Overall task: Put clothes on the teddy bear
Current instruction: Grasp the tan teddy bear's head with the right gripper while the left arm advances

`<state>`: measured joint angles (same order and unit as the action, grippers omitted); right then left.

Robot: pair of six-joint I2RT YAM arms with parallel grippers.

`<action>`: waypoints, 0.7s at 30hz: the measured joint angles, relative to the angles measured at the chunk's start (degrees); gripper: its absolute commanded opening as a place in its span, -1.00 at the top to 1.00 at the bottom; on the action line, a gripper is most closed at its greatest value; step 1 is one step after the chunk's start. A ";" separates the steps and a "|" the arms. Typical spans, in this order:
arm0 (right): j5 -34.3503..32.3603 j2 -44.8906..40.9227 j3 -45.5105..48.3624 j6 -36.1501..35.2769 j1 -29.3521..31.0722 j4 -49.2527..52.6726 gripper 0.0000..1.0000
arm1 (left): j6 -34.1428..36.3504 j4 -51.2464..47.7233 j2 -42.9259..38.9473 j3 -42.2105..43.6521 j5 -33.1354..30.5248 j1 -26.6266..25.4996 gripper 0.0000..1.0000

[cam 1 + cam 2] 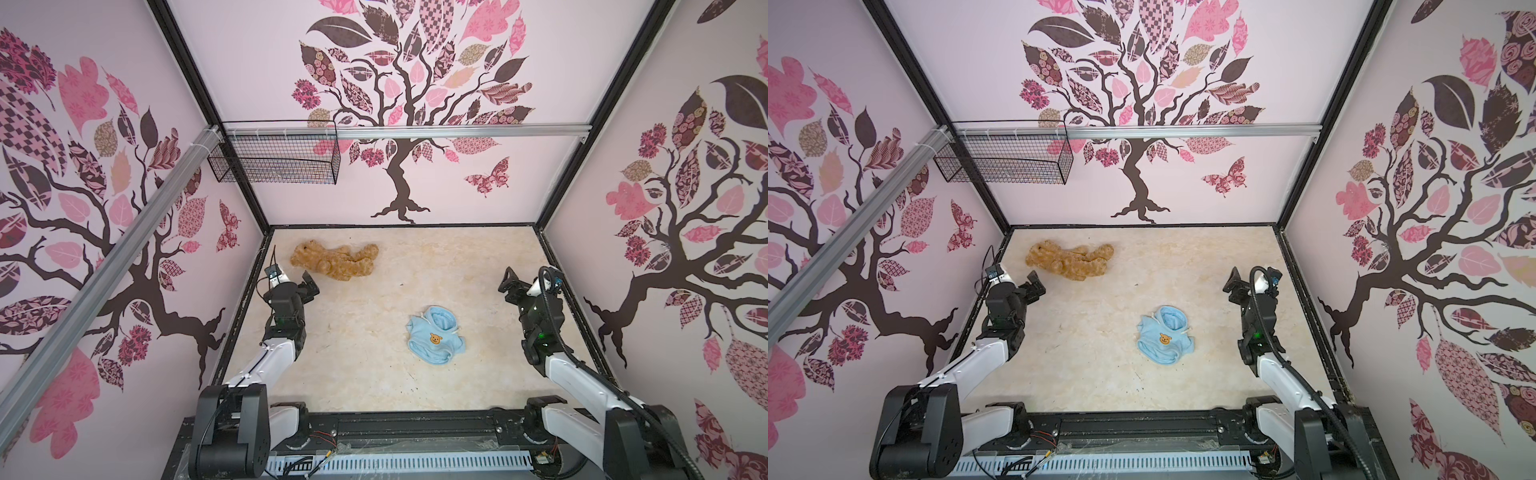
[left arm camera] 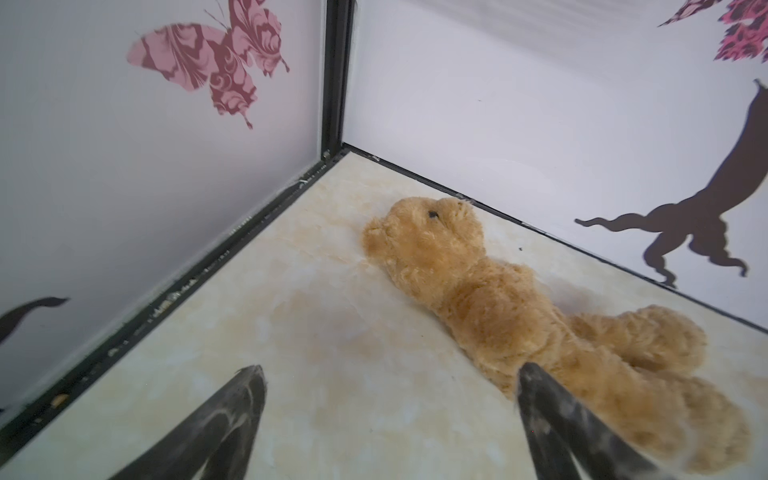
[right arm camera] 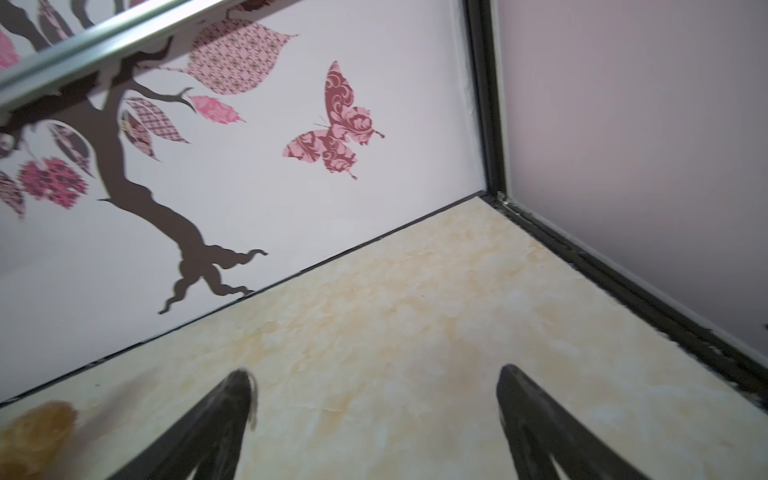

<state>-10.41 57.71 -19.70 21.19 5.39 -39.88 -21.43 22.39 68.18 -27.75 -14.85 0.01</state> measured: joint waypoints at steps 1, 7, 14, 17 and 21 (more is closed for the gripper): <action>1.46 -0.26 -0.98 1.36 1.57 1.70 -0.86 | -2.75 -1.60 -0.07 -0.39 1.22 -0.17 -0.94; 9.77 2.54 -8.24 2.86 17.79 11.56 -0.88 | -14.12 -9.70 1.60 -5.92 9.31 -0.52 -0.95; 19.39 6.67 -9.51 4.57 23.28 15.39 -0.89 | -17.92 -18.21 14.88 -21.97 13.05 1.88 -0.95; 22.10 7.67 -9.53 4.55 23.63 16.20 -0.91 | -17.86 -21.90 21.46 -28.63 13.42 2.51 -0.95; 23.89 8.00 -9.81 4.26 23.76 17.53 -0.93 | -17.81 -26.86 30.10 -37.59 14.34 2.75 -0.95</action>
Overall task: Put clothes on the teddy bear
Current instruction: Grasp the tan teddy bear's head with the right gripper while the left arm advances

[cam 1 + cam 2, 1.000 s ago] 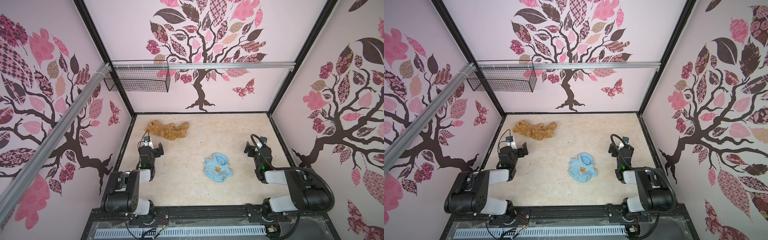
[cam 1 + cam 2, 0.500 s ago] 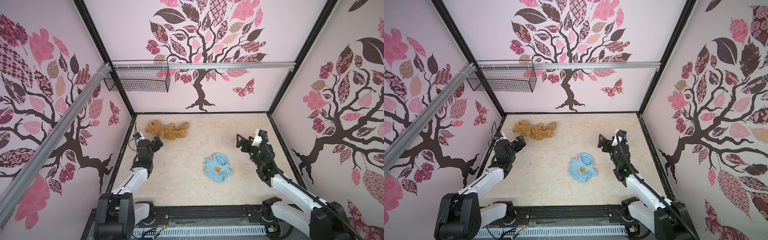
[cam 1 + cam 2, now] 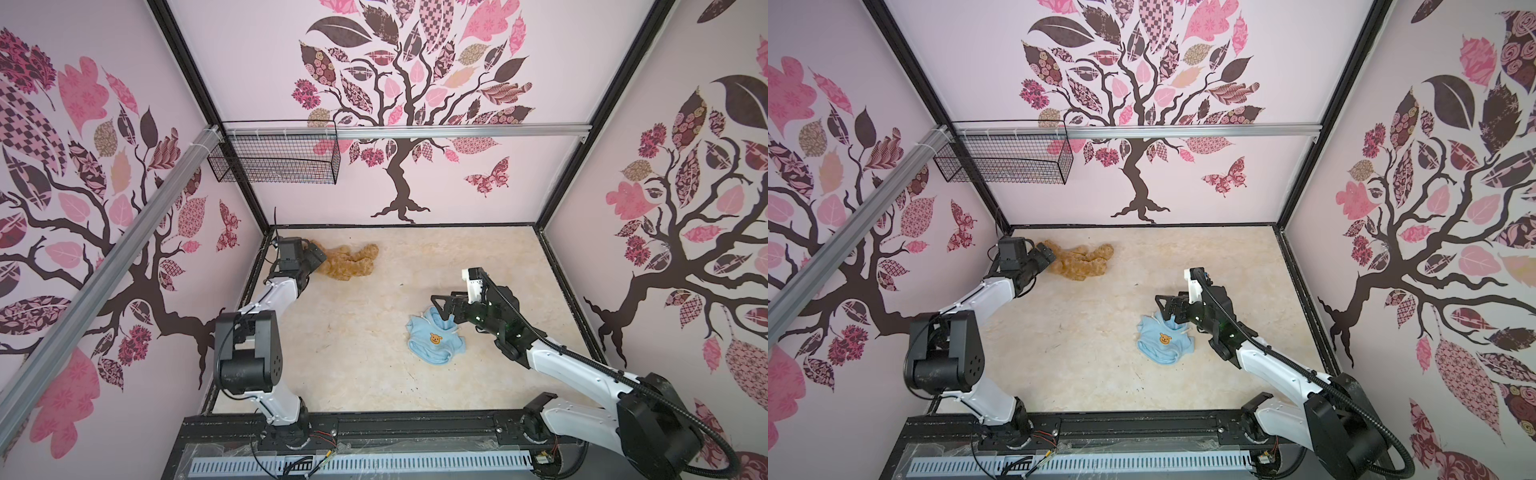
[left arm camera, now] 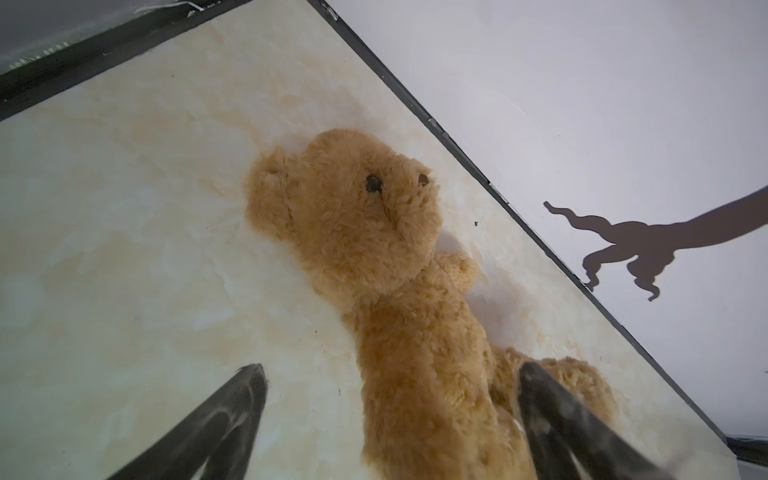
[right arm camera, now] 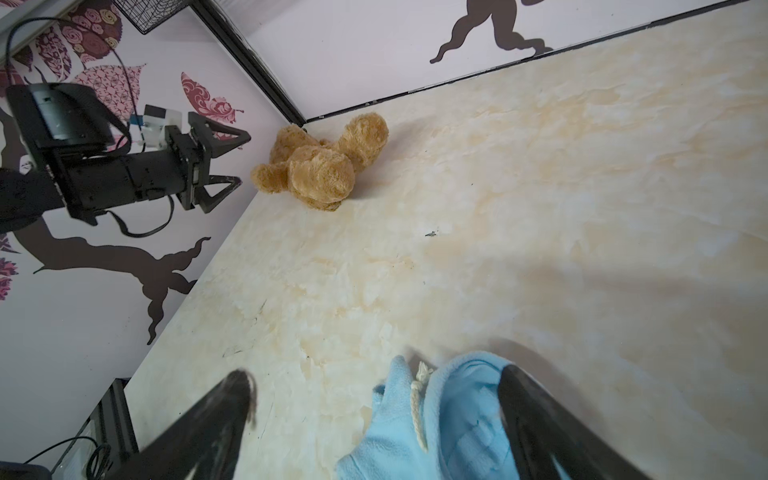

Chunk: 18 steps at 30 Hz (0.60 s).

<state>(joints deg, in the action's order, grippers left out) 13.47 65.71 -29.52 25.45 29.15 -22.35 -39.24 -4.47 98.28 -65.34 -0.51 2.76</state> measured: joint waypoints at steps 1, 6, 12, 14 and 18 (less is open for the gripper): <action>0.31 0.20 -0.20 -0.11 -0.02 0.15 -0.94 | -0.02 -0.94 2.49 -2.54 0.57 0.02 -0.95; 2.21 2.23 -1.11 -0.35 0.00 0.33 -0.95 | -0.57 -4.22 11.56 -10.51 3.61 0.11 -0.95; 4.07 5.60 -1.75 -0.28 0.00 0.72 -0.95 | -3.32 -4.63 18.18 -12.70 8.72 0.11 -0.56; 4.50 6.62 -2.36 -0.24 0.00 1.25 -0.96 | -4.11 -3.72 19.30 -12.70 10.88 0.09 -0.31; 4.57 7.28 -3.80 -0.28 0.00 2.99 -0.98 | -5.14 -0.52 19.30 -12.61 14.93 0.04 0.23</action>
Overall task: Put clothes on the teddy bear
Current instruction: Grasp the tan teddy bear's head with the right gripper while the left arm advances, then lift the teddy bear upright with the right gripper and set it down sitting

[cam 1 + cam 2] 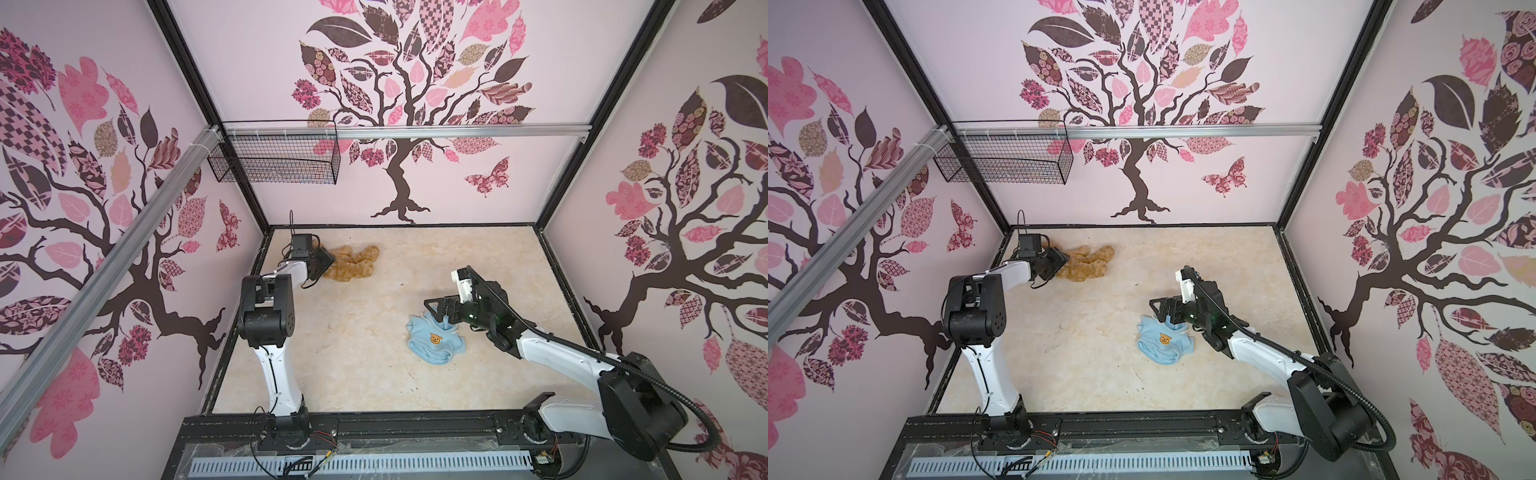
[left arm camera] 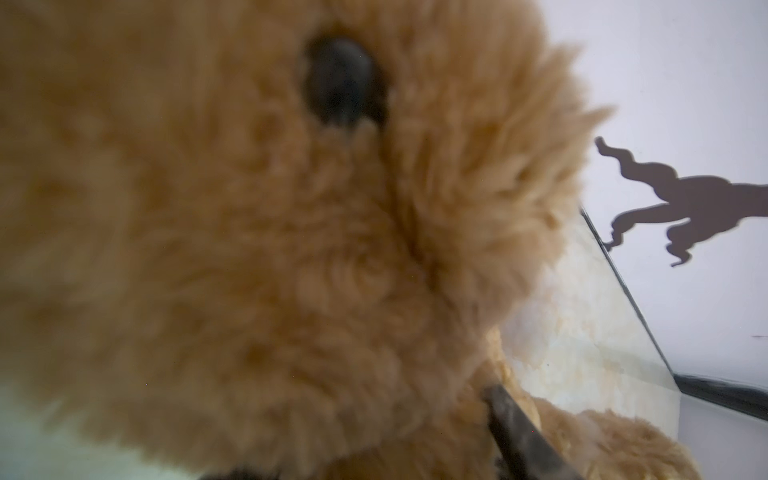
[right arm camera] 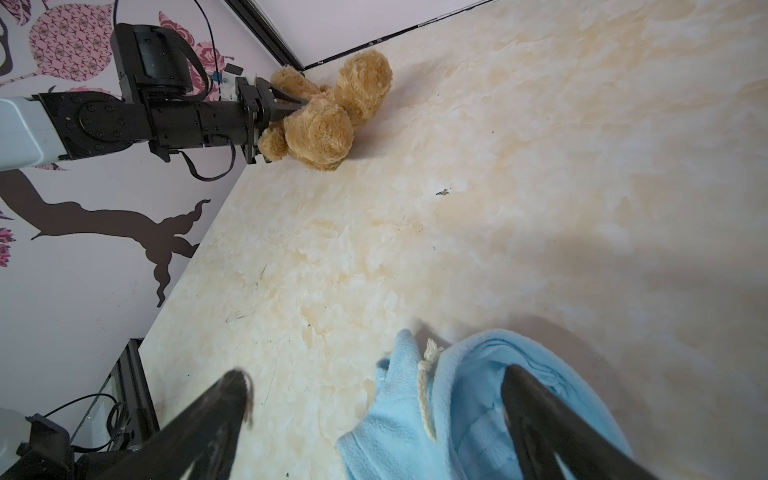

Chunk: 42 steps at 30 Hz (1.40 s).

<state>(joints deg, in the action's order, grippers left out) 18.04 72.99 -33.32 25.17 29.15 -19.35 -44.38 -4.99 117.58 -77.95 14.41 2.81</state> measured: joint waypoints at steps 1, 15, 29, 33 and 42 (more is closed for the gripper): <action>-0.11 -0.02 -0.31 -0.09 0.00 0.46 -0.98 | -0.11 0.90 -0.13 0.22 1.14 -0.15 0.31; -2.99 -5.92 -14.43 -5.05 -1.16 15.52 -0.99 | 6.73 16.50 -29.53 17.33 12.57 -19.32 0.38; 10.97 -12.39 -22.99 -7.54 -7.80 24.24 -1.00 | 38.34 10.25 -40.98 18.84 12.96 -30.82 0.38; 14.12 -11.65 -22.64 -8.55 -7.80 21.38 -1.00 | 43.80 8.39 -41.03 18.84 14.80 -30.80 0.36; 24.50 -4.90 -16.37 -10.21 -7.50 9.03 -0.99 | 43.04 13.53 -43.43 22.29 22.14 -30.82 0.35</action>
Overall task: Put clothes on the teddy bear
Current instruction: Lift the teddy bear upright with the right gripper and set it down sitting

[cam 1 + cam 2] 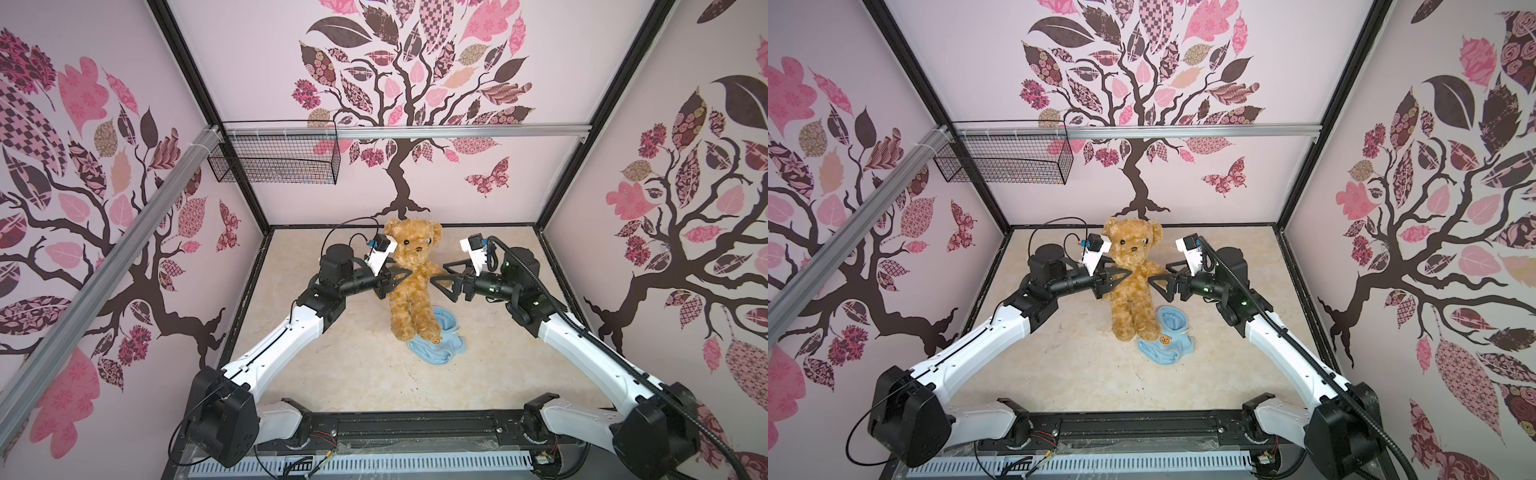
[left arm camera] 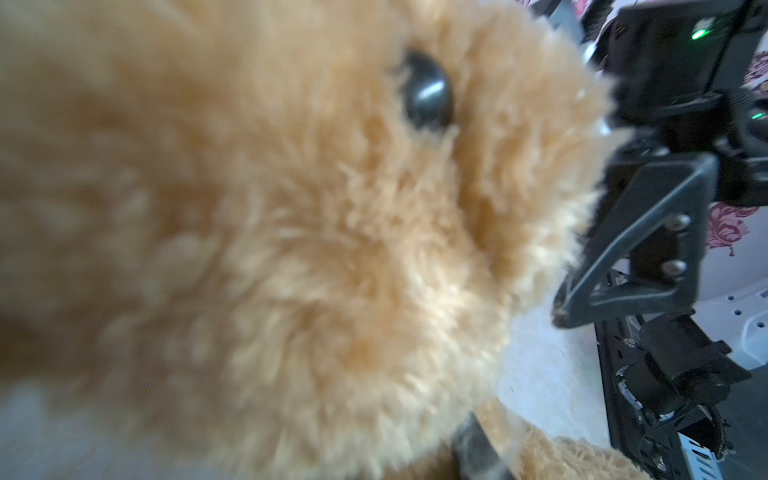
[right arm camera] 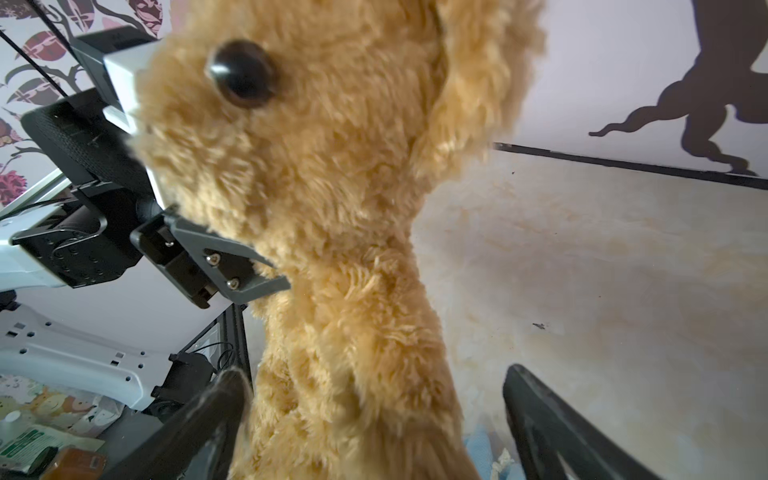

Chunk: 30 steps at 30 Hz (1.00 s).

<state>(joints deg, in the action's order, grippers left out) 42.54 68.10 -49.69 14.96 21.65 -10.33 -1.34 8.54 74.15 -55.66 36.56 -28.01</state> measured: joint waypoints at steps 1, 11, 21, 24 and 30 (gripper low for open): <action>1.03 0.68 1.05 0.20 0.09 -1.73 -0.97 | -0.70 1.33 -0.09 0.72 0.44 0.00 0.34; 3.82 8.04 5.16 4.22 6.36 -19.04 -0.31 | -6.97 9.22 1.01 3.85 2.60 0.09 0.33; 1.42 10.27 5.79 5.20 5.99 -23.80 0.53 | -10.12 10.64 1.62 3.93 -0.90 0.11 -0.36; -0.48 10.05 6.78 4.68 4.81 -22.12 0.65 | -10.97 8.66 1.53 3.91 -4.46 -0.13 -0.61; -2.51 9.86 10.38 9.49 -6.56 -17.18 0.76 | -11.52 3.85 -0.26 3.74 -11.47 -0.17 -0.68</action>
<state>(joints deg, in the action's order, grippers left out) 40.03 77.95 -39.31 24.45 15.09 -27.51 -12.86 12.38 73.89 -51.92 25.08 -28.18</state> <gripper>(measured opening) 0.164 0.841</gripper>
